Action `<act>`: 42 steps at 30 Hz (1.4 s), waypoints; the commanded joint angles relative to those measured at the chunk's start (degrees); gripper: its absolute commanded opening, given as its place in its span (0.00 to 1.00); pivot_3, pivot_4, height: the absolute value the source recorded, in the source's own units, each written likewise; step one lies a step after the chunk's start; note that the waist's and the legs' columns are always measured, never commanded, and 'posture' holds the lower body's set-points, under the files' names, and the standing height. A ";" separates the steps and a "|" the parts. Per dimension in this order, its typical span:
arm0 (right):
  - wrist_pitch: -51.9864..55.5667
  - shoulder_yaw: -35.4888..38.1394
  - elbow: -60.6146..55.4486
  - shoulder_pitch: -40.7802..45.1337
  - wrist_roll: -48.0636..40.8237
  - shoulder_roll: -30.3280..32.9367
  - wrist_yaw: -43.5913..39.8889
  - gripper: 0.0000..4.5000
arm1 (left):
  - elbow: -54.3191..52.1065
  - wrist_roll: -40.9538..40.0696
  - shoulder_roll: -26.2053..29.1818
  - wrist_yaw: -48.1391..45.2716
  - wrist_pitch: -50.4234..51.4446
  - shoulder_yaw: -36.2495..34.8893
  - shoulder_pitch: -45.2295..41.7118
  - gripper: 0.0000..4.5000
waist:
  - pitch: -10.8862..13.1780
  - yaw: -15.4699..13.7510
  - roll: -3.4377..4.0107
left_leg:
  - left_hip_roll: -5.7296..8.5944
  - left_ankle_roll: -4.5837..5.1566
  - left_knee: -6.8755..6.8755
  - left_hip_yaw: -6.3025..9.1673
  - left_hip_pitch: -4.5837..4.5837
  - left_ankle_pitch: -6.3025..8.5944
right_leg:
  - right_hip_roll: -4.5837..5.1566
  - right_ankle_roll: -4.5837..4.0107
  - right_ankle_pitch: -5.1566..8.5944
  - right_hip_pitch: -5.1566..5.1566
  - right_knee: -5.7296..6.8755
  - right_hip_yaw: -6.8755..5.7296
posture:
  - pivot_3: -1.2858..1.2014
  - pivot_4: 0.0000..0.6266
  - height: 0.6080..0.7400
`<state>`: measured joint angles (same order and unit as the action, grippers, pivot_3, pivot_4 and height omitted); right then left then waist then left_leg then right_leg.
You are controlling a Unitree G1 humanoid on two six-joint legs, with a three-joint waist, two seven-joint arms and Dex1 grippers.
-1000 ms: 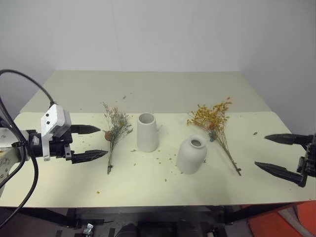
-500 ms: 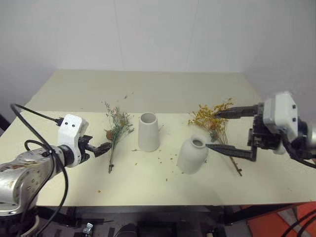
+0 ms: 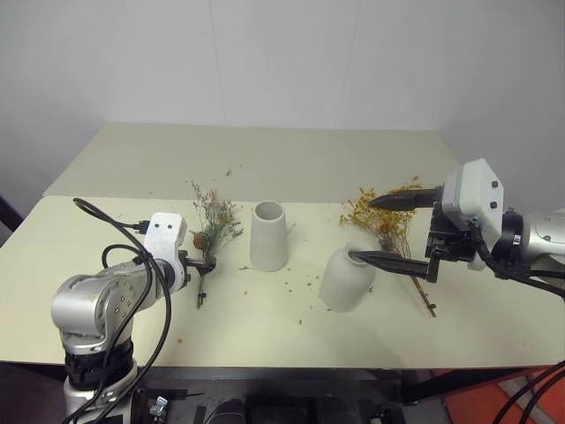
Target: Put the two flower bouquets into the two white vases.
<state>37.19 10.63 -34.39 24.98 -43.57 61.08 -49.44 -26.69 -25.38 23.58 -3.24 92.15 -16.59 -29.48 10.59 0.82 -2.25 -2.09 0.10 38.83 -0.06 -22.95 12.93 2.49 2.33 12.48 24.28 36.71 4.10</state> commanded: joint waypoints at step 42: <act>-2.11 0.03 -0.85 1.00 3.29 -3.95 0.62 1.00 | 22.86 -6.20 -2.31 -8.97 -39.44 -19.22 -27.61 0.00 | 0.00 -0.09 -0.02 | 0.05 0.00 0.01 0.04 -0.25 0.00 | 0.09 0.12 -0.09 0.03 -0.33 -0.06 | 0.52 0.24 1.00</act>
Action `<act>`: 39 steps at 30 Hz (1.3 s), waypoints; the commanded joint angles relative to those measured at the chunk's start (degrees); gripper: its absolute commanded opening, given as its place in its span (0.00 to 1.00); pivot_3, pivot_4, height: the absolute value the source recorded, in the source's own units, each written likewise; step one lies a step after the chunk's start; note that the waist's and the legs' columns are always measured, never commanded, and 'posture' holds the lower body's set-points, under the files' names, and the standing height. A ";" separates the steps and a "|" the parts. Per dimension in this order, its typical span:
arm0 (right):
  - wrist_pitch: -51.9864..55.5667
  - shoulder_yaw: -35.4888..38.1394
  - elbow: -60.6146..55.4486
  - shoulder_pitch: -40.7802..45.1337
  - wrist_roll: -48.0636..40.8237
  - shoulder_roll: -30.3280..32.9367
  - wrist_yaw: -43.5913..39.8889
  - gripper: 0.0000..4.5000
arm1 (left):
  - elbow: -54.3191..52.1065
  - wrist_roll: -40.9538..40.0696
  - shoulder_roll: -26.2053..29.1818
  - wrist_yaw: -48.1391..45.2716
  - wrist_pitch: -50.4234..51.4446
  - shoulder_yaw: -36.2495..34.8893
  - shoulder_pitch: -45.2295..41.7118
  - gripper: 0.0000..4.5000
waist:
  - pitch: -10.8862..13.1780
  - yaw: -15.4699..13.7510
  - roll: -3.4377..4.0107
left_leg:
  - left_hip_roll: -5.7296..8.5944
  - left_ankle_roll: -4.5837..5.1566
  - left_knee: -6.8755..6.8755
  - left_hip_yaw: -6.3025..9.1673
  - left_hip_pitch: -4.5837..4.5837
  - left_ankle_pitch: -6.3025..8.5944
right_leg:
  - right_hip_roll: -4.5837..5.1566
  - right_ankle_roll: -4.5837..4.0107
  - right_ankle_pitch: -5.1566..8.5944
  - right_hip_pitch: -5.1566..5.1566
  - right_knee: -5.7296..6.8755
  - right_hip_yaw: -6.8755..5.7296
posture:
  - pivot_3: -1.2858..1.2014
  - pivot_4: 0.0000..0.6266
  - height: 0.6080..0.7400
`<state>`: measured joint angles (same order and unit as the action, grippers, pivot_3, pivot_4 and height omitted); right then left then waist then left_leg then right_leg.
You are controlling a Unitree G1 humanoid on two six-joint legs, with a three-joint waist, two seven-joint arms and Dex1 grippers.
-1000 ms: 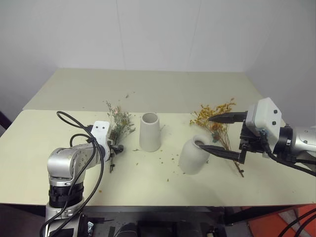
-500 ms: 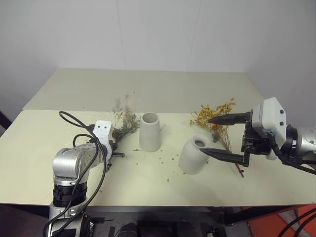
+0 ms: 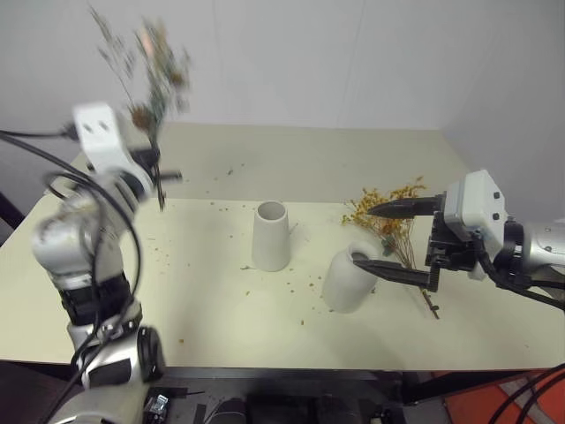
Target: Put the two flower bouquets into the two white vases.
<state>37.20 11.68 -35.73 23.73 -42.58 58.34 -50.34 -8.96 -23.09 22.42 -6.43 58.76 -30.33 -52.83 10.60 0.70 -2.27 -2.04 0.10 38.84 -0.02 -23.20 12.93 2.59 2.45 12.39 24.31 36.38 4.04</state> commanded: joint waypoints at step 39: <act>2.26 -10.61 -2.18 10.06 13.79 -15.36 16.00 1.00 | 75.69 -5.72 -3.07 -85.84 -44.59 13.60 -23.04 0.00 | 0.00 0.23 0.01 | 0.01 0.02 -0.06 0.02 -0.47 0.00 | -0.04 -0.34 -0.31 0.25 -0.29 -0.04 | 0.52 0.24 1.00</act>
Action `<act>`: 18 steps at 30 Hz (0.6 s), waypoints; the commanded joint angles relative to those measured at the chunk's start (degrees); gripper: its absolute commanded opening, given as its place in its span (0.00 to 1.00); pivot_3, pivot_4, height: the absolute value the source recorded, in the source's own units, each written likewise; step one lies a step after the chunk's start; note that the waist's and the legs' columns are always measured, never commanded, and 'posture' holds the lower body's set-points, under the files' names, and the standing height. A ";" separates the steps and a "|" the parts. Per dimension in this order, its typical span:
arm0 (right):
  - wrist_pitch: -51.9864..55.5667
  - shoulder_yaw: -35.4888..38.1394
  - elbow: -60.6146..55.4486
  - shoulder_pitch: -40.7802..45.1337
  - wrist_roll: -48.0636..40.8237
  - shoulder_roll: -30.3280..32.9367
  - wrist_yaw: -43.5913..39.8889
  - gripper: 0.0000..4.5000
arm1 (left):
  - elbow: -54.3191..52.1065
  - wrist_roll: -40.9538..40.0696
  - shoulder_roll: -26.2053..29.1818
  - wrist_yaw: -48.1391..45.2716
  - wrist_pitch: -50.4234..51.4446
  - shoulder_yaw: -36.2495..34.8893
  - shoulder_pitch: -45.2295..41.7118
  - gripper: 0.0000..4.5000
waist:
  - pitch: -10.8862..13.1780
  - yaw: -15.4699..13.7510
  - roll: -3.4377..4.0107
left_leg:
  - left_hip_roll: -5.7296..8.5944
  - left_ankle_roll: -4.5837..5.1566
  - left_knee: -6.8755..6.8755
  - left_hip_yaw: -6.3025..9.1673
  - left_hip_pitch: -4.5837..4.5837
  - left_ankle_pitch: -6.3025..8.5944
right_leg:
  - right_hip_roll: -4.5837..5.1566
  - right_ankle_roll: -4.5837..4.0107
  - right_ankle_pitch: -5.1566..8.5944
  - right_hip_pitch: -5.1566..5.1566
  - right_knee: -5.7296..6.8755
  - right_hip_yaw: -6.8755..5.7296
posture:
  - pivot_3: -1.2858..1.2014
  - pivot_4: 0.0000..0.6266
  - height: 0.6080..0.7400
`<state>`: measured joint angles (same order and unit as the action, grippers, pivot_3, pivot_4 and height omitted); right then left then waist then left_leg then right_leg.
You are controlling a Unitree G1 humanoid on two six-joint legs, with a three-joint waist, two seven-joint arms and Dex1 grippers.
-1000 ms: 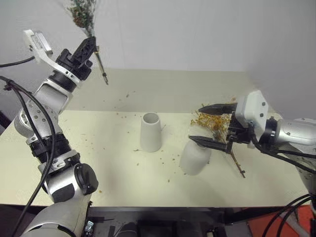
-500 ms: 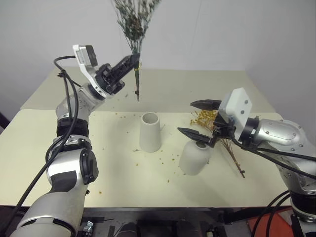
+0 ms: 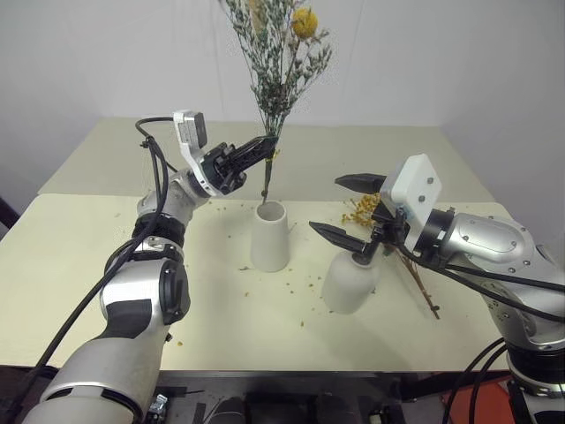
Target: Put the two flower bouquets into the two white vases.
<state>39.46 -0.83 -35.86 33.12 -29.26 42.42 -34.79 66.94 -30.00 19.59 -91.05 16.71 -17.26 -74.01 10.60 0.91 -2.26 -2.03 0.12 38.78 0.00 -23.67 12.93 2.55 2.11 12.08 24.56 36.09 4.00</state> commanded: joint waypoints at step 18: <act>-1.16 2.83 -2.94 0.23 0.90 0.76 -0.62 1.00 | 0.76 5.99 -4.25 -1.13 -15.14 1.21 6.40 0.00 | 0.00 -0.14 0.00 | 0.00 0.00 0.06 0.02 -0.03 0.00 | 0.01 0.00 -0.02 0.00 0.03 -0.01 | 0.52 0.24 1.00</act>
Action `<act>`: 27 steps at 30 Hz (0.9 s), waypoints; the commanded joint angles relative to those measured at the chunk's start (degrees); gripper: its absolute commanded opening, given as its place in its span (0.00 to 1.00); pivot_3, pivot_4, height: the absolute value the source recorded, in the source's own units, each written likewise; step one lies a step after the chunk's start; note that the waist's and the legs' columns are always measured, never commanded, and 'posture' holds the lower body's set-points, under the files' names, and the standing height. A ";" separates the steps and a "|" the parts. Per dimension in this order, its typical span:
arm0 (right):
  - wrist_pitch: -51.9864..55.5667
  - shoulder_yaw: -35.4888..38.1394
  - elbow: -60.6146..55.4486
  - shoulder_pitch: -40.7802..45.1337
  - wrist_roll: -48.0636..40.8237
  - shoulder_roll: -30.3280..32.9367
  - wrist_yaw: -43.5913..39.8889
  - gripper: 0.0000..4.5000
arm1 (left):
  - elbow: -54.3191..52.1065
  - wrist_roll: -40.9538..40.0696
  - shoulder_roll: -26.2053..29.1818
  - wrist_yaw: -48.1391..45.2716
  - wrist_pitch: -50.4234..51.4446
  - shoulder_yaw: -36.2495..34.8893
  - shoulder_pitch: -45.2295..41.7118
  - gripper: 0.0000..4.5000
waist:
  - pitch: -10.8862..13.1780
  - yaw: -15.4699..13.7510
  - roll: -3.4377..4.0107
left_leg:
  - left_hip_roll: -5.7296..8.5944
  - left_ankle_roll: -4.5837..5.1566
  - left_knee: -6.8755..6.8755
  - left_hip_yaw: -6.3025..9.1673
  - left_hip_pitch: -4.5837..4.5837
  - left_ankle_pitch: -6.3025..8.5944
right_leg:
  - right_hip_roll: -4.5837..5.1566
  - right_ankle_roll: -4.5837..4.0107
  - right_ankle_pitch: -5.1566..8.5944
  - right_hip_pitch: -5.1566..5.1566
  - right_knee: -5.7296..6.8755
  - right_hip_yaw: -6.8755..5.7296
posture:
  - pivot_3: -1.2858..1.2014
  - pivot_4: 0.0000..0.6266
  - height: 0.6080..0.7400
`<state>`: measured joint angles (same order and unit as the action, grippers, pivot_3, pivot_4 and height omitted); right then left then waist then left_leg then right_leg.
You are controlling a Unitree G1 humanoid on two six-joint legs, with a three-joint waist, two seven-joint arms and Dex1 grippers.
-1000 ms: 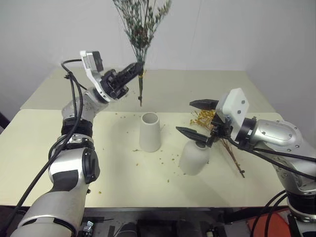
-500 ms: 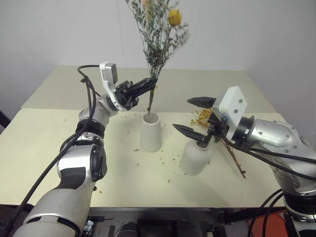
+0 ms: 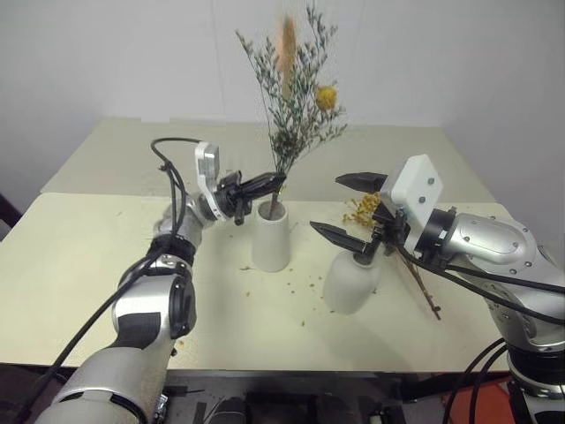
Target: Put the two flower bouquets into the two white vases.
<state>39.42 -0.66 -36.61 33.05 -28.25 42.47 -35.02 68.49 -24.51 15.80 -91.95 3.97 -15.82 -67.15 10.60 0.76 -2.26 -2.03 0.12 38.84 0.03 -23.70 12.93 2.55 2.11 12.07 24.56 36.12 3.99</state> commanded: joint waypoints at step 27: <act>-4.30 2.85 -1.59 -1.73 1.60 -0.13 -1.99 1.00 | -7.03 -1.98 1.11 -0.55 -3.45 -1.17 3.77 0.55 | 0.00 0.11 0.00 | 0.00 0.00 0.03 0.02 0.03 0.00 | -0.01 0.01 -0.02 0.00 0.05 0.00 | 0.52 0.24 1.00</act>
<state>36.84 0.75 -37.62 30.95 -26.99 42.38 -37.03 63.74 -25.01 16.34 -92.03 0.25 -16.80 -62.91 10.60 0.87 -2.26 -2.03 0.13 38.87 0.05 -23.67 12.92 2.54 2.12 12.05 24.56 36.18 3.99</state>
